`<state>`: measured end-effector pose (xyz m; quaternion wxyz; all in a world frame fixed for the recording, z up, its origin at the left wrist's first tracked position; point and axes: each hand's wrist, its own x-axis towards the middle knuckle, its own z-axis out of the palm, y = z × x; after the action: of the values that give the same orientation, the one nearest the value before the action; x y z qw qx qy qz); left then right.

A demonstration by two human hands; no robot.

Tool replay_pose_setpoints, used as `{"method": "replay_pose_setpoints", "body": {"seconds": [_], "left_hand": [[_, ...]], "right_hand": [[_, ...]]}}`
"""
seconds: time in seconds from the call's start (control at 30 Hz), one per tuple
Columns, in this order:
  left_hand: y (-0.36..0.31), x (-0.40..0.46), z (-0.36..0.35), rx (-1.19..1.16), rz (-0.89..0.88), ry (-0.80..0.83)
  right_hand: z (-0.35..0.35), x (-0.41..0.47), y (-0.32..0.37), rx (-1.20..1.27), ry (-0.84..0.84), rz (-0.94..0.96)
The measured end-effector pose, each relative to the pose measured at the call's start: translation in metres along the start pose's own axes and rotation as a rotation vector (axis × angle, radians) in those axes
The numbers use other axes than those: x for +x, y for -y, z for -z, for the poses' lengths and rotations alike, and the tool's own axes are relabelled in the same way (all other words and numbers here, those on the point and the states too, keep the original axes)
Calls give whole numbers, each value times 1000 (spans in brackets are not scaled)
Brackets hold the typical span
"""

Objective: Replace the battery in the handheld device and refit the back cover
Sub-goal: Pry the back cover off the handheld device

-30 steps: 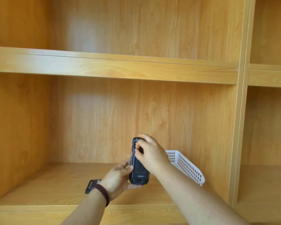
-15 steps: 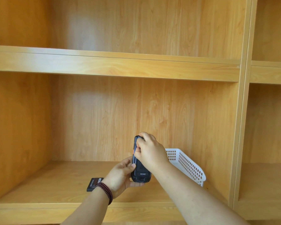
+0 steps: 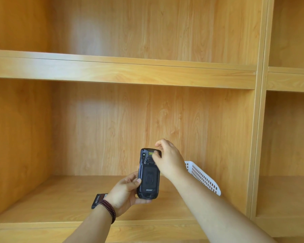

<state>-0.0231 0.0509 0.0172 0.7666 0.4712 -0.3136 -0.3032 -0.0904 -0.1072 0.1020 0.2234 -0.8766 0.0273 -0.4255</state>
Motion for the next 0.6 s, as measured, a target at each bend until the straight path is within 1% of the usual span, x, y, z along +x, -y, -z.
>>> {"method": "replay_pose_setpoints", "body": {"seconds": [0.13,0.23,0.3,0.33,0.43,0.6], "left_hand": [[-8,0,3,-67,7,-14],[-14,1,0,-93,3,-27],[-16,3,-3,-99,5,-43],[-17,3,-4,-98,7,-47],[-18,4,-5,-81,18,-40],[-18,3,-6,-76,27,-43]], "right_hand": [[5,-13,-23,42,34,3],[0,-30,-28,66,183,57],[-4,-41,-27,41,286,101],[-5,-44,-27,11,297,124],[-1,-46,-23,-127,232,238],[5,-40,-14,-384,234,437]]}}
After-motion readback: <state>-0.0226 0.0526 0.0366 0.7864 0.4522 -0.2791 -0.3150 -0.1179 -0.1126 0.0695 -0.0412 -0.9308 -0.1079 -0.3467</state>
